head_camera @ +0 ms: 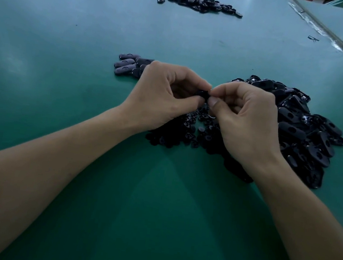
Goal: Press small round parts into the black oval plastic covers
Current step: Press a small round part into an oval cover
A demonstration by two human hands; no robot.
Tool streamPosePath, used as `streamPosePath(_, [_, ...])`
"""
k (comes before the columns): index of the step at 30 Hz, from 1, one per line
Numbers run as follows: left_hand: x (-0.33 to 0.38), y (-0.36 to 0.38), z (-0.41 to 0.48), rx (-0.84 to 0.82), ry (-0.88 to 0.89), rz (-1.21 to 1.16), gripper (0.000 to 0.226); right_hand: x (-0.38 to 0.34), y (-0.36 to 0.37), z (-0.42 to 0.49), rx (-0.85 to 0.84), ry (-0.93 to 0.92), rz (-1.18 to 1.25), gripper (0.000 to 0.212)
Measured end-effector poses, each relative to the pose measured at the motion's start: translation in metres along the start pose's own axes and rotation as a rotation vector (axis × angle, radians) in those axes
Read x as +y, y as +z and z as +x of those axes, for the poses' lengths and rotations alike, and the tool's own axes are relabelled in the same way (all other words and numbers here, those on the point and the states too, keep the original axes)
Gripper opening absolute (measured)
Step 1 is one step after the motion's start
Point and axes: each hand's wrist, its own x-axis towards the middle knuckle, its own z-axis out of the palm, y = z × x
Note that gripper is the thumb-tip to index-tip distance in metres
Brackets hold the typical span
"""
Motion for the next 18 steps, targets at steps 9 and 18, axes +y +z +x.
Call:
streamPosePath(9, [-0.0007, 0.0007, -0.0007, 0.009, 0.04, 0.06, 0.024, -0.0016, 0.0022, -0.0027, 0.031, -0.005, 0.035, 0.028])
streamPosePath(18, [-0.0055, -0.0012, 0.002, 0.059, 0.048, 0.122, 0.02, -0.0026, 0.0063, -0.0036, 0.006, 0.012, 0.091, 0.024])
